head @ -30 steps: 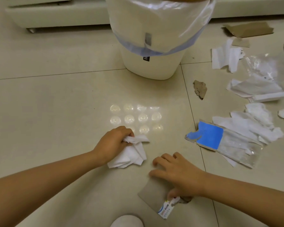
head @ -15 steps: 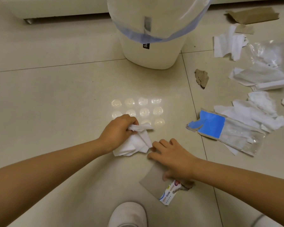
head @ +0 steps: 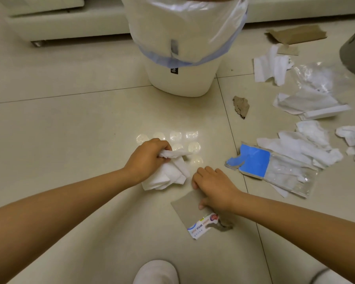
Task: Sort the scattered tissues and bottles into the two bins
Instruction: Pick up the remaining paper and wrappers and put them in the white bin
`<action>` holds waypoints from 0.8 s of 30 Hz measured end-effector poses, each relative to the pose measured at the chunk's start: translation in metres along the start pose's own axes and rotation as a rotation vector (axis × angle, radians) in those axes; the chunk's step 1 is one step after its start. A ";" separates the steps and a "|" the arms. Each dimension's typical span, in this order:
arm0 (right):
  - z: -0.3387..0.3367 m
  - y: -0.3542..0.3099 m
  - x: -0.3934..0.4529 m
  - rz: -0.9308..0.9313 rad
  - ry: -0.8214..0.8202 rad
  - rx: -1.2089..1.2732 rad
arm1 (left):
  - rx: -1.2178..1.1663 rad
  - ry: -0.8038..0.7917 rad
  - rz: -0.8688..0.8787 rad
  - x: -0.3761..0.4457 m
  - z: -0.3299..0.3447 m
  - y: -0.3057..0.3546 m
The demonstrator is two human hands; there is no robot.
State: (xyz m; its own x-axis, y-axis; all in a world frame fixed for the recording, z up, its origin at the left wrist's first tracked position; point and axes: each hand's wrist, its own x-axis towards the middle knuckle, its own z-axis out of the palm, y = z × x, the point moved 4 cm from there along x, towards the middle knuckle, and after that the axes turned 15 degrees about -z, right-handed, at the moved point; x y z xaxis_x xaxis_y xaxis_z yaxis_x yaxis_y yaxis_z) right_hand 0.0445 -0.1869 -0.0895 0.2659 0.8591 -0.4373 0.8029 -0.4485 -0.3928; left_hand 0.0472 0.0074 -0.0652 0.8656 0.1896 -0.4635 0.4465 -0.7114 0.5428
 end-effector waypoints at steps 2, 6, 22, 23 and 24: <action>-0.007 0.011 -0.004 0.093 0.085 0.170 | -0.017 -0.001 0.015 0.004 0.001 0.010; -0.023 0.038 -0.021 0.252 0.321 0.481 | -0.025 -0.008 0.046 0.013 0.004 0.032; -0.056 0.129 -0.090 0.562 0.893 1.036 | -0.091 0.003 0.065 0.042 0.007 0.058; -0.057 0.131 -0.092 0.558 0.856 1.048 | -0.103 -0.007 0.058 0.044 0.007 0.060; -0.058 0.132 -0.095 0.543 0.784 1.040 | -0.118 -0.017 0.054 0.045 0.008 0.062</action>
State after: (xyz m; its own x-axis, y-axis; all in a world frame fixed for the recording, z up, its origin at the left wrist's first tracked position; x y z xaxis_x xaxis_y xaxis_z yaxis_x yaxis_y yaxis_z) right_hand 0.1558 -0.3131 -0.0532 0.9108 0.2803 -0.3030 -0.1575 -0.4425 -0.8828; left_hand 0.1120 -0.0333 -0.0578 0.8854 0.1409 -0.4429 0.4239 -0.6357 0.6452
